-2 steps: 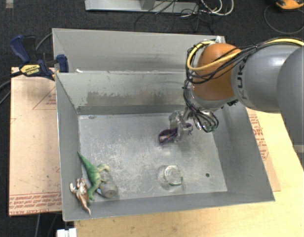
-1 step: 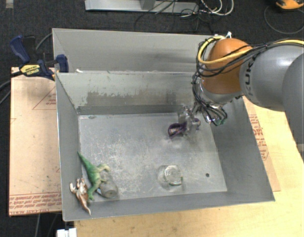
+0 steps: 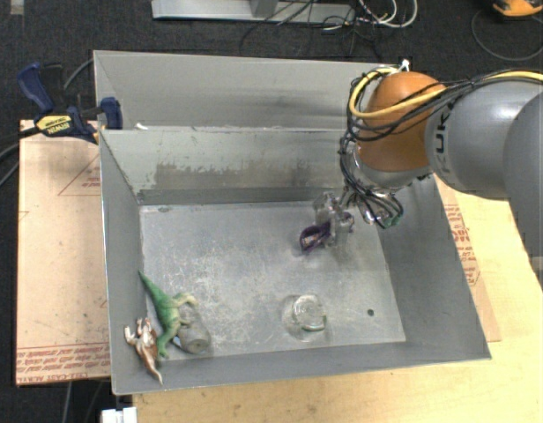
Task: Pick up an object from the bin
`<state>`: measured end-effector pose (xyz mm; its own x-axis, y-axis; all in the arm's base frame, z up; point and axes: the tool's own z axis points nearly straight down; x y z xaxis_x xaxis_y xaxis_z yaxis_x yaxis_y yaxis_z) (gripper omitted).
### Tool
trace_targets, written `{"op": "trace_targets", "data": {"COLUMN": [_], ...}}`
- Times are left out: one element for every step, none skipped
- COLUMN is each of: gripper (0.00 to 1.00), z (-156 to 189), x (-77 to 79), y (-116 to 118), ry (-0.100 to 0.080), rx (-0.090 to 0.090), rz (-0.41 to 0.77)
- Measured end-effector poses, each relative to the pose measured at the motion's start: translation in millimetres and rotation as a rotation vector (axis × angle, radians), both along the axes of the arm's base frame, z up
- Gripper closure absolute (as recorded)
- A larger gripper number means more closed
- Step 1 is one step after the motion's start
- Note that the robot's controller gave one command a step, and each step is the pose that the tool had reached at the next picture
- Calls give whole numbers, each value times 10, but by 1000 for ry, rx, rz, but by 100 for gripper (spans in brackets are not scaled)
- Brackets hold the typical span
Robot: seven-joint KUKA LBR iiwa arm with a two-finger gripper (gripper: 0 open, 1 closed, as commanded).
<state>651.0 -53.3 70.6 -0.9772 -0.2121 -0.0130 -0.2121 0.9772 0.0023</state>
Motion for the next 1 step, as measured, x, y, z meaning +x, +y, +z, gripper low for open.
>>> {"op": "trace_targets", "data": {"gripper": [100], "z": [1697], "x": [42], "y": [-40], "ry": [-10], "rx": [-1], "rz": [-8]}}
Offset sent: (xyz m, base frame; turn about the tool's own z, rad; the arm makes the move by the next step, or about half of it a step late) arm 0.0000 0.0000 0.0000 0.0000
